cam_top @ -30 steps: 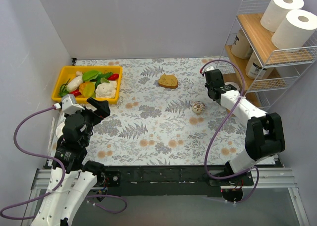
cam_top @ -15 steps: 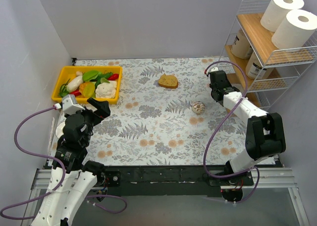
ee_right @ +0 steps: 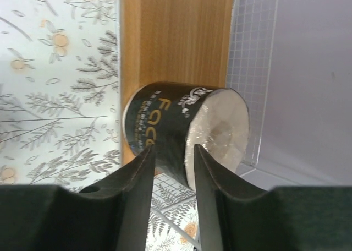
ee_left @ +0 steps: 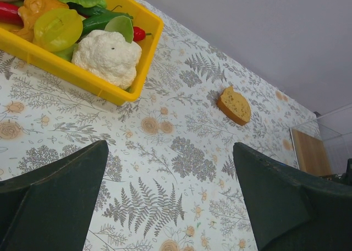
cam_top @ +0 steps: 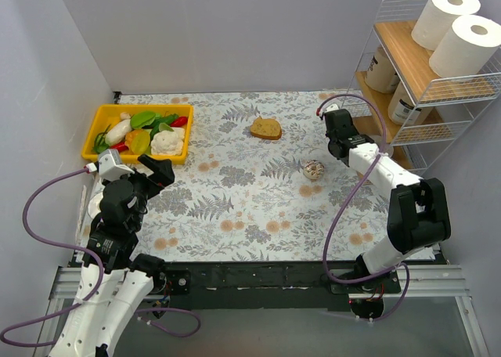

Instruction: Place and organize the paper towels onto the shelf

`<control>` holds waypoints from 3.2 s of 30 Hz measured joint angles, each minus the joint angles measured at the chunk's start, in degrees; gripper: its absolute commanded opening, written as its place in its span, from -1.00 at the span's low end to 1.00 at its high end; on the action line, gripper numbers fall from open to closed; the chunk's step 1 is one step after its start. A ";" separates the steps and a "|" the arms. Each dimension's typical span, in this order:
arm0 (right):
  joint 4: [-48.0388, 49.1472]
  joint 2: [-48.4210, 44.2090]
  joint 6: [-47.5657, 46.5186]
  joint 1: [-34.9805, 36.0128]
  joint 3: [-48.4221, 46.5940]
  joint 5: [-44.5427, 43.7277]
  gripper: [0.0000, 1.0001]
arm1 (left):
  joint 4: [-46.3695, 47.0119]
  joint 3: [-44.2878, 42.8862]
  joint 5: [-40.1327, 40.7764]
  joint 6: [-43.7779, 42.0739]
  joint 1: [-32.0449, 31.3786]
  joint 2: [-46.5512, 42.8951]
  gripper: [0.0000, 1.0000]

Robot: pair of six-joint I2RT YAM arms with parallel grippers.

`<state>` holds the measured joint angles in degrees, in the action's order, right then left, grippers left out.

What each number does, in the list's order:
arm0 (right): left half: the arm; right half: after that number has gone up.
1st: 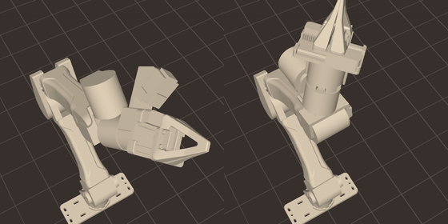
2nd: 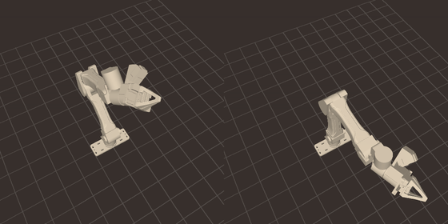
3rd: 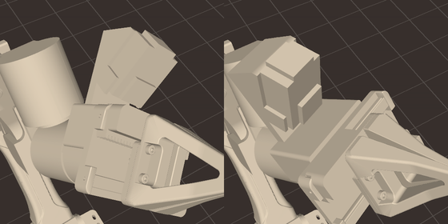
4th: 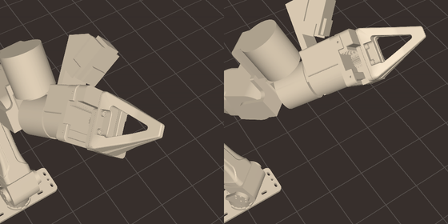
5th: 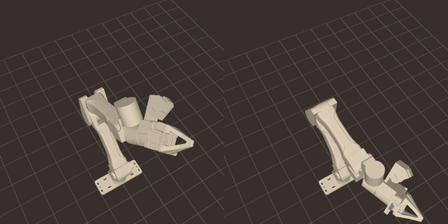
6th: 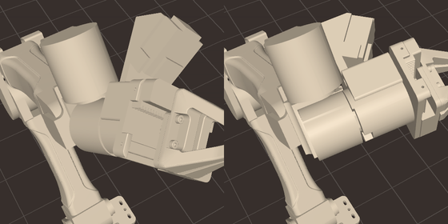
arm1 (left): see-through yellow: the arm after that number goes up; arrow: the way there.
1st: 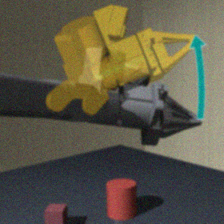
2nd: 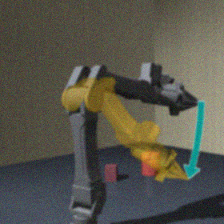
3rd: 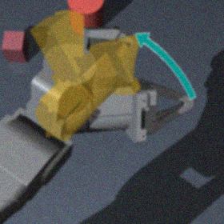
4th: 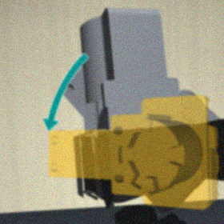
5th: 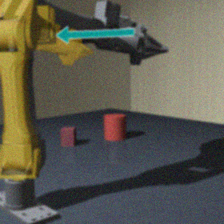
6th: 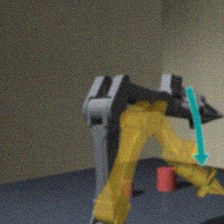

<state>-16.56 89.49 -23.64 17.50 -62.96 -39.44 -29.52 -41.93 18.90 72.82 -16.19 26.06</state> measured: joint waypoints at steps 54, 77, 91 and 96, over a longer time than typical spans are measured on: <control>-3.50 -25.44 23.32 19.87 -0.50 31.69 0.85 | -21.66 -16.20 32.46 20.17 9.64 38.80 0.96; -3.85 -27.98 29.92 19.87 1.25 38.36 0.79 | -16.28 -11.54 27.45 19.41 25.53 51.71 0.96; -3.85 -25.59 29.83 19.87 1.25 38.34 0.79 | -26.93 -11.82 31.95 32.68 25.59 59.04 0.36; -3.85 -25.59 29.75 19.87 1.25 38.32 0.79 | -27.23 -11.85 31.32 31.04 25.59 58.34 -0.08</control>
<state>-20.40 63.90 6.11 37.36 -61.71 -1.13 -56.75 -53.78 50.22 103.85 9.41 84.40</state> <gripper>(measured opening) 0.897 0.585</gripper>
